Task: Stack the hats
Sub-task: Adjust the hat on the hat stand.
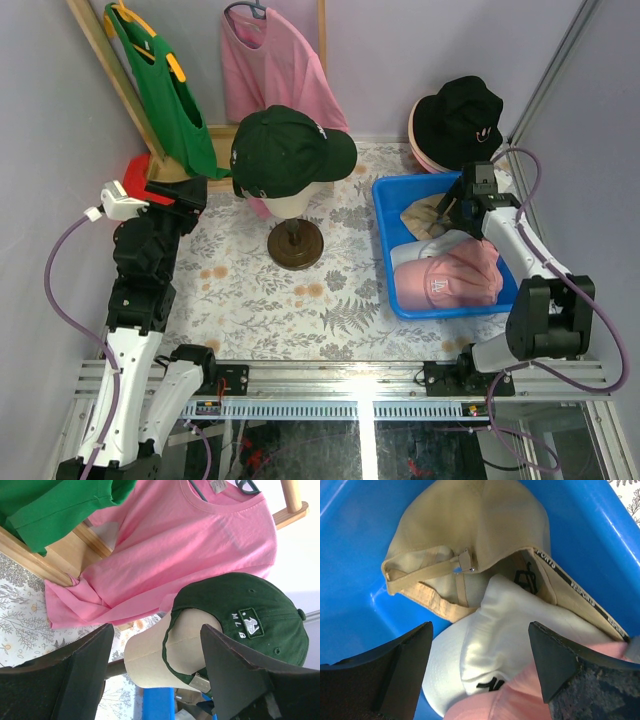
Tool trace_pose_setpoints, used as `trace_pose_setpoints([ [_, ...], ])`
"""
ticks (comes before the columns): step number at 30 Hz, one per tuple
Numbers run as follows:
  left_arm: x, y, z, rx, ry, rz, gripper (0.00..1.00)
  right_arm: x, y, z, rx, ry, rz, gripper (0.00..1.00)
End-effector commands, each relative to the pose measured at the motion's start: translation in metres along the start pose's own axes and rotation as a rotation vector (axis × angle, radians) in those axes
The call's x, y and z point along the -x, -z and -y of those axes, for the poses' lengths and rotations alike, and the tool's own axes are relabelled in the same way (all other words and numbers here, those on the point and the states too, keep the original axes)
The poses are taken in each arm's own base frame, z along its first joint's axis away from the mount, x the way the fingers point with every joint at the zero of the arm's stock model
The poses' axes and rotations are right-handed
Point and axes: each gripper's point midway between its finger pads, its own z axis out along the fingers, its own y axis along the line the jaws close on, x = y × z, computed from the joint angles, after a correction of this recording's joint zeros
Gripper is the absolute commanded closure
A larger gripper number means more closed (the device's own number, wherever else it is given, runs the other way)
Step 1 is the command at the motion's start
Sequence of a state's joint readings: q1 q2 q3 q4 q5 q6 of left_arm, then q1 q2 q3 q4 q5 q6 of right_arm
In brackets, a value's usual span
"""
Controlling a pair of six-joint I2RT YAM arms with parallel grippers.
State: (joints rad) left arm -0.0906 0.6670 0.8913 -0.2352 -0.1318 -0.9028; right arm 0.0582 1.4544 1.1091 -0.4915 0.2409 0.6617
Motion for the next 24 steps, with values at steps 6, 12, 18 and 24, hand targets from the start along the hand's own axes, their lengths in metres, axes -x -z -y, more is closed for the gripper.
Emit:
trace_pose_setpoints([
  [6, 0.011, 0.002, 0.02, -0.102, -0.055, 0.04, 0.3, 0.027, -0.032, -0.005, -0.019, -0.059, 0.055, 0.19],
  [12, 0.013, 0.004, 0.022, -0.121, -0.081, 0.055, 0.3, 0.039, -0.047, -0.008, -0.026, -0.091, 0.087, 0.28],
  [18, 0.018, 0.005, 0.027, -0.135, -0.111, 0.073, 0.3, 0.049, -0.049, -0.01, -0.007, -0.097, 0.134, 0.71],
  [24, 0.021, 0.004, 0.033, -0.154, -0.124, 0.078, 0.3, 0.052, -0.034, -0.016, 0.051, -0.097, 0.143, 0.95],
])
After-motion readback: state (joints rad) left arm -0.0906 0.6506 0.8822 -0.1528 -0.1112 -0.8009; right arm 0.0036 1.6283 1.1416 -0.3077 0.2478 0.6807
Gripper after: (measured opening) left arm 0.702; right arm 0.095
